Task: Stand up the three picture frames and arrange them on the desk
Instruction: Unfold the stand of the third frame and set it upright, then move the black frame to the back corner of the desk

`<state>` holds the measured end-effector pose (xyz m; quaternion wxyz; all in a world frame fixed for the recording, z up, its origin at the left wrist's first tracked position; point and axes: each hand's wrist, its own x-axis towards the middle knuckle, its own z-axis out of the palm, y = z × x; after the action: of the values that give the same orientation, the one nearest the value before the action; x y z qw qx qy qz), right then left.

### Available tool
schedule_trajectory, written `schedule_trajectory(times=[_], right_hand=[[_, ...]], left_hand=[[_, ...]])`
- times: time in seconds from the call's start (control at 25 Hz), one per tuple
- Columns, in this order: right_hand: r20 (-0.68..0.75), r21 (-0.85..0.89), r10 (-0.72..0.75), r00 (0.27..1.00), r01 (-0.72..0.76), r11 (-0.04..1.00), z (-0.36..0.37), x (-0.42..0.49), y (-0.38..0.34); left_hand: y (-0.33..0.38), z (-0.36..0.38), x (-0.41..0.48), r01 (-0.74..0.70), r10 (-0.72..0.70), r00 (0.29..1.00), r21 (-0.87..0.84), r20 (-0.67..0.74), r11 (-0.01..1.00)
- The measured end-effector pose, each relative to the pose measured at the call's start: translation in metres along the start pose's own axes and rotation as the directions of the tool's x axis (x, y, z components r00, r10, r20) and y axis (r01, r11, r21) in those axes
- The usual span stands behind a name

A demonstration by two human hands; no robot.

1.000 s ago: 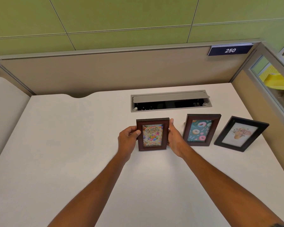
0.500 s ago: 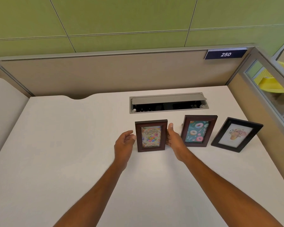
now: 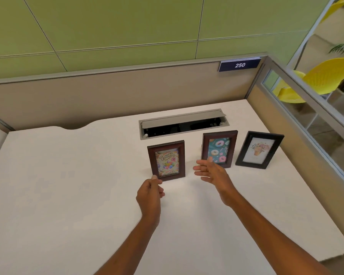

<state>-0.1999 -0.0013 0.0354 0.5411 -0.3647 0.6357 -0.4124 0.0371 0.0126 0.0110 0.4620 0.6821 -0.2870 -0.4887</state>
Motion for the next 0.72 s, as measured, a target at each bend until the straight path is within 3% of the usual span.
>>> schedule_trajectory(times=[0.12,0.32,0.56,0.72], right_hand=[[-0.118,0.085,-0.008,0.993,0.018,0.996,-0.030,-0.013,-0.006],[-0.295,0.130,-0.026,0.955,0.068,0.989,-0.116,-0.018,-0.006],[-0.427,0.183,-0.044,0.903,0.134,0.974,-0.246,0.004,0.000],[-0.439,0.143,-0.017,0.898,0.088,0.986,-0.294,0.035,0.009]], left_hand=[[0.011,0.031,-0.022,0.018,-0.017,0.983,-0.003,0.182,1.000],[0.025,0.100,-0.057,0.021,-0.013,0.896,-0.013,0.443,1.000],[0.023,0.207,-0.089,0.011,-0.021,0.861,0.023,0.508,1.000],[0.018,0.266,-0.097,0.006,-0.063,0.854,0.110,0.517,0.994]])
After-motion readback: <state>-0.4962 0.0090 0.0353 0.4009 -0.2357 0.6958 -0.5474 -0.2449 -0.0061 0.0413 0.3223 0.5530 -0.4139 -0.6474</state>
